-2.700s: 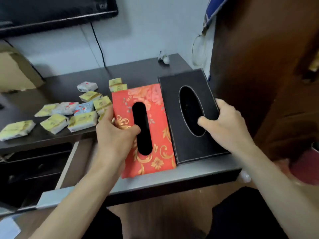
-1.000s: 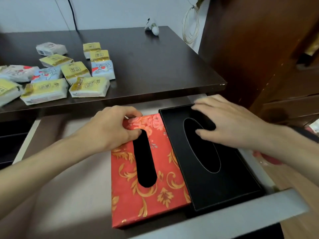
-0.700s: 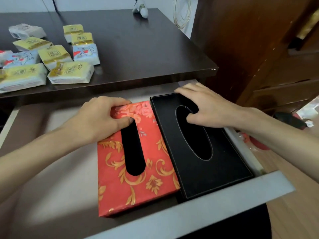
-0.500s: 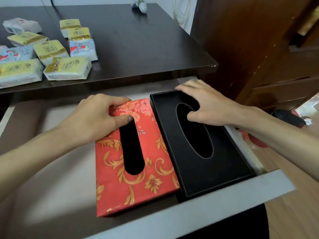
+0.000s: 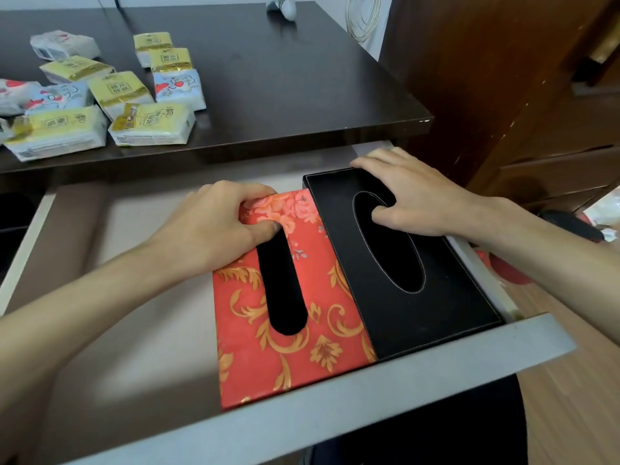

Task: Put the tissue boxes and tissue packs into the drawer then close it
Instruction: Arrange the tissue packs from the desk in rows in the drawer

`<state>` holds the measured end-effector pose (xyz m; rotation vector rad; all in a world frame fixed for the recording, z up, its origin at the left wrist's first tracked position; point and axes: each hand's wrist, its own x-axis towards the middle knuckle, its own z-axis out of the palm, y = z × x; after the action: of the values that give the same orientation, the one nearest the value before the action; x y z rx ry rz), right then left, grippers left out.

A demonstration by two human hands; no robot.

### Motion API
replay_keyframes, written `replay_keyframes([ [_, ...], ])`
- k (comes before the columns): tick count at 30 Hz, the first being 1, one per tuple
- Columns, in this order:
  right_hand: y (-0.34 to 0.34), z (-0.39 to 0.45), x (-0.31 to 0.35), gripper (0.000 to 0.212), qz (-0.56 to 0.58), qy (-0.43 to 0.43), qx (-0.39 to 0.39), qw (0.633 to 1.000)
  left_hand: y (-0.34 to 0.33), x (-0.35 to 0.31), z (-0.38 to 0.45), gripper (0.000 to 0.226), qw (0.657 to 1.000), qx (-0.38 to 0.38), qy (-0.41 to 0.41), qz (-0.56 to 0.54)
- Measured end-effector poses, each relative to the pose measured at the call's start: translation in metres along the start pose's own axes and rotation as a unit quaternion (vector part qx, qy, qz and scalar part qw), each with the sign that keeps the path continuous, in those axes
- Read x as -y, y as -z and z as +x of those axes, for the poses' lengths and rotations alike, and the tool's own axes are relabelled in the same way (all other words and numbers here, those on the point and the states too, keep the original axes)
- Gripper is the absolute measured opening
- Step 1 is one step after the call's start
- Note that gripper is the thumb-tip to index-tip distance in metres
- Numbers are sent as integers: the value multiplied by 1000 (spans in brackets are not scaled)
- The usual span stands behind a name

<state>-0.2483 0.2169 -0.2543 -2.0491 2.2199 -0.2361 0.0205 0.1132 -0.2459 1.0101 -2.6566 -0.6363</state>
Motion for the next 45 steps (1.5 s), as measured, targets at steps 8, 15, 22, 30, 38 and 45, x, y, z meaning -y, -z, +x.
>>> replay_keyframes([
  [8,28,0,29,35,51,36,-115,991,44,12,4,24,985,38,-21,-169],
  [15,47,68,99,24,183,81,-147,969,125,43,-2,12,957,-160,13,-243],
  [22,39,151,159,20,257,86,-137,953,146,98,-6,18,956,-274,103,-30],
  [30,20,145,179,32,59,153,-115,980,132,123,-33,31,964,-178,41,194],
  [38,19,123,180,54,-3,180,-115,977,133,117,-45,48,960,-138,42,240],
  [45,26,124,180,62,56,196,-44,978,134,113,-46,57,965,-103,16,242],
])
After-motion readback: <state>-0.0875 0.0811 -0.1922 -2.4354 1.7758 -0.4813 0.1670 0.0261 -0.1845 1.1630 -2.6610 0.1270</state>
